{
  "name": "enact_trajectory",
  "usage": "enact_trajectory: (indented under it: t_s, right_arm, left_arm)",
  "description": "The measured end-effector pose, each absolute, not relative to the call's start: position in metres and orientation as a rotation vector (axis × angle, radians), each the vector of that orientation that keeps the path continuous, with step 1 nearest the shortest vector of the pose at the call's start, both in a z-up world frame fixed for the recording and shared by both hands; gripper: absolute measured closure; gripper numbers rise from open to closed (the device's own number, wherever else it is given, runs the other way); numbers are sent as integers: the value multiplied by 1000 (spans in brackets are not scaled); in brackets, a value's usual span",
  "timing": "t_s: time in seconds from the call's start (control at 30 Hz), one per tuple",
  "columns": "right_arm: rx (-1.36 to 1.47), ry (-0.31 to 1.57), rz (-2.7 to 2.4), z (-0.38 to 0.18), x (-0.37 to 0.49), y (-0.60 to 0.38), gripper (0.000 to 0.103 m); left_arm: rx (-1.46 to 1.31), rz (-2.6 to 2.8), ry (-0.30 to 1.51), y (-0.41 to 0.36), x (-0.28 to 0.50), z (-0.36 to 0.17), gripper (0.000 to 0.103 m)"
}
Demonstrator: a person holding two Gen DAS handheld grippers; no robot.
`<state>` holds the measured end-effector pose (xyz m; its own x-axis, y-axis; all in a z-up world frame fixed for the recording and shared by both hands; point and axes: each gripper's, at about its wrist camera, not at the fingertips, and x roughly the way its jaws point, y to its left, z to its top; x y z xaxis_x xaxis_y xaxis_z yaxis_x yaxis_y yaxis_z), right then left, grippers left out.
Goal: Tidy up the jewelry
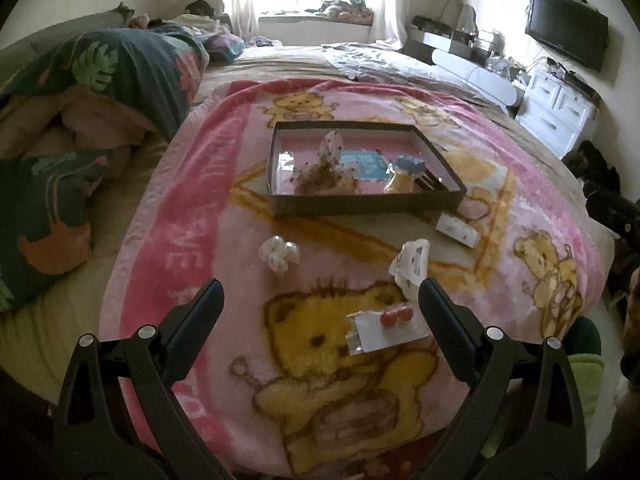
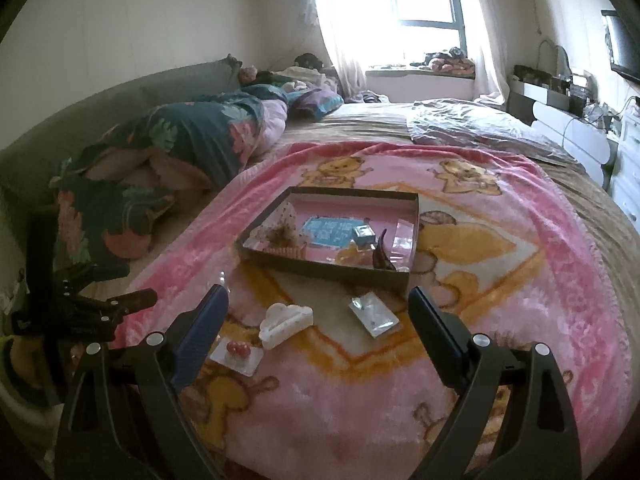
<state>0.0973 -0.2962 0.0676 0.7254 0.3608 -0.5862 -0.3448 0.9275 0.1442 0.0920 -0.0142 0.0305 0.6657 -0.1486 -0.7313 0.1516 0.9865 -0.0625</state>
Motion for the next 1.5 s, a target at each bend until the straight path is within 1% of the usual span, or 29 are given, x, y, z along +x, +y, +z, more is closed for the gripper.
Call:
enact_trajectory:
  t_s: [0.37, 0.7, 1.03, 1.2, 1.3, 1.4, 1.5]
  right_arm:
    - [24, 700, 376, 45, 95, -299, 13]
    - [25, 733, 365, 28, 98, -307, 13]
    - [47, 781, 356, 6, 111, -318, 13]
    - [68, 814, 362, -9, 124, -321, 13]
    - [78, 838, 365, -18, 134, -324, 13]
    - [69, 856, 359, -26, 144, -324, 13]
    - [53, 872, 356, -34, 156, -323, 13]
  left_arm:
    - [12, -204, 891, -30, 87, 2, 12]
    - [55, -269, 958, -66, 86, -29, 12]
    - [-8, -264, 1056, -78, 110, -65, 12]
    - [-3, -249, 1066, -82, 120, -75, 12]
    - [6, -253, 1074, -86, 126, -80, 20]
    - [28, -256, 1067, -93, 129, -81, 21]
    - [46, -259, 1059, -98, 132, -83, 24]
